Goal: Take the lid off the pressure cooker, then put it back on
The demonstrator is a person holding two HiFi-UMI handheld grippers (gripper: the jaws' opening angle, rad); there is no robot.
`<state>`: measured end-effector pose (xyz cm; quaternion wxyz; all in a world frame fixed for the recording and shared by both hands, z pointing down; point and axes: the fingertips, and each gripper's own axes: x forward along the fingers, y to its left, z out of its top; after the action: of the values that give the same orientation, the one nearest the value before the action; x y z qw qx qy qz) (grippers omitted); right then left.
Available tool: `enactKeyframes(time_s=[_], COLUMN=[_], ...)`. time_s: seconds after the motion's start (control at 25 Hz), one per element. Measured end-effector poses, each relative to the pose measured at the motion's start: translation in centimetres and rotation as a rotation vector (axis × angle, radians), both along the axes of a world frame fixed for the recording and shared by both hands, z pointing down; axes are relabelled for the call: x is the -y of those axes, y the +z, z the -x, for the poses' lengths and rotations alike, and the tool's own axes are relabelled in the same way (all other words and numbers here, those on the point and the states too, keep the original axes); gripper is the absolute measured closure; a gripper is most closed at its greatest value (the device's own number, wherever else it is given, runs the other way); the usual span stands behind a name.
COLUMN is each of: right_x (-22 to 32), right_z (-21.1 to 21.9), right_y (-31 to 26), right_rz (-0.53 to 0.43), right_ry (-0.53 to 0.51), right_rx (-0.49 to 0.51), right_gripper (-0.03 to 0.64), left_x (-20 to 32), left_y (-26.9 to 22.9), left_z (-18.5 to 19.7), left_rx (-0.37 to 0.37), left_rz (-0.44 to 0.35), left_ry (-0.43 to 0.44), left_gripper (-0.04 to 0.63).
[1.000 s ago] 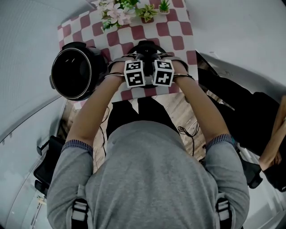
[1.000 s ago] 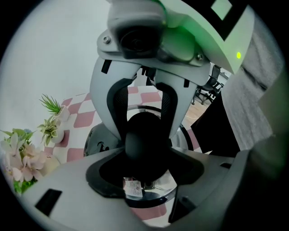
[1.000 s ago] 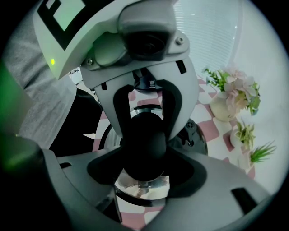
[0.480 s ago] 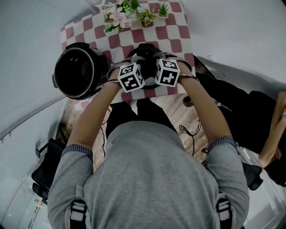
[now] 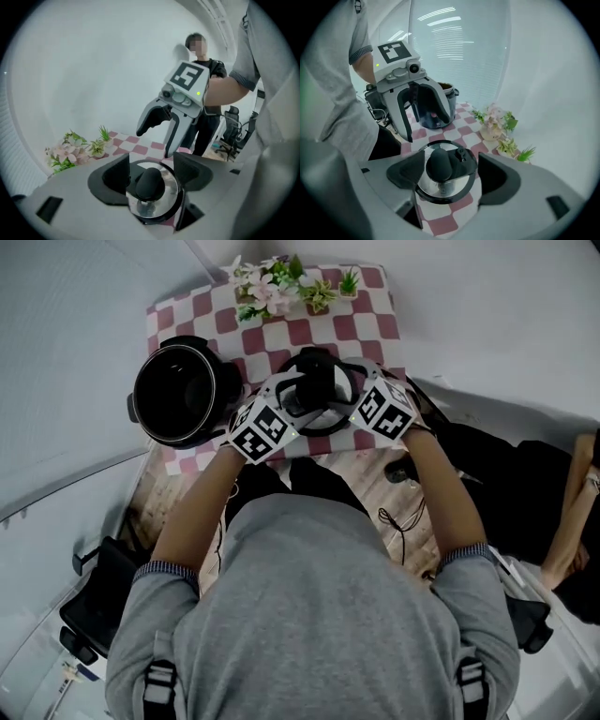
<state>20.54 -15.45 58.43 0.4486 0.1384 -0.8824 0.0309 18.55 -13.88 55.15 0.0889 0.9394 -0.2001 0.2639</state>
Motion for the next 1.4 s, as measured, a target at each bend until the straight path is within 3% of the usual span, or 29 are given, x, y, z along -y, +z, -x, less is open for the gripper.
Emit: enactKeyframes(time_s=[0.2, 0.44, 0.72, 1.04, 1.4], right_x=[-0.4, -1.2, -3.3, -4.8, -4.0], right_z=[1.1, 3.4, 6.2, 6.7, 5.5], right_y=[-5.2, -11.5, -17.5, -21.5, -23.0], right_rz=[-0.065, -0.124, -0.246, -0.342, -0.385], right_ry=[0.065, 0.168, 0.176, 0.238, 0.275], right_rx=[0.143, 0.389, 0.596, 0.718, 0.691], right_gripper=[0.241, 0.225, 0.217, 0.213, 0.215], left_x=[0.3, -0.9, -2.3, -3.0, -2.9], left_y=[-6.6, -12.1, -15.6, -18.7, -21.5], left_z=[2.9, 6.6, 10.0, 12.1, 13.3], left_rx=[-0.174, -0.298, -0.393, -0.452, -0.447], left_rz=[-0.137, -0.240, -0.288, -0.344, -0.414], left_ry=[-0.132, -0.203, -0.279, -0.312, -0.306], left_gripper=[0.275, 0.275, 0.272, 0.259, 0.260])
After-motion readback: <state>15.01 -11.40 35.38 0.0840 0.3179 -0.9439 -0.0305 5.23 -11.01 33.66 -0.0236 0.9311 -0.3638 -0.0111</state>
